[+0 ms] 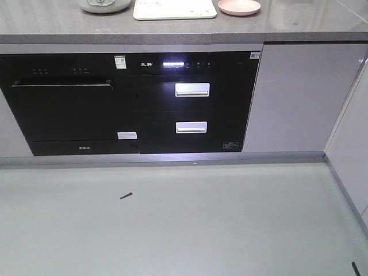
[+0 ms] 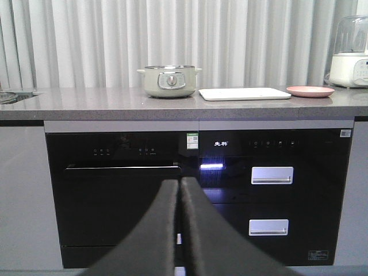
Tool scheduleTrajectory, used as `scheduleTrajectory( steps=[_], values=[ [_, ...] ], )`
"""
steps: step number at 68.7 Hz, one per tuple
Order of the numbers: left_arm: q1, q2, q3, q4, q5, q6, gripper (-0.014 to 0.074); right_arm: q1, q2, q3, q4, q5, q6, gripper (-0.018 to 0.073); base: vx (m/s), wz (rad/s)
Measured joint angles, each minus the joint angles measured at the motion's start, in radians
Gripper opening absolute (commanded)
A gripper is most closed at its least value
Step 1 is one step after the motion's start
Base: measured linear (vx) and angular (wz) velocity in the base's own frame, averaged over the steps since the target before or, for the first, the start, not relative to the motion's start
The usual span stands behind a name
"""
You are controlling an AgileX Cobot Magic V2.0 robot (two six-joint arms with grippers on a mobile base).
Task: Transfer vegetables to tray and serve
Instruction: 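Drive the base forward toward the counter with the pot and tray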
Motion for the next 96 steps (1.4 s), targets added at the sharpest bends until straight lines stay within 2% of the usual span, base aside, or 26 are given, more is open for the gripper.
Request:
scheduleTrajectory(
  steps=[96],
  values=[
    [0.0, 0.0, 0.0, 0.0, 0.0, 0.0, -0.0006, 0.0, 0.0, 0.0, 0.0, 0.0, 0.0, -0.0004, 0.09, -0.01]
  ],
)
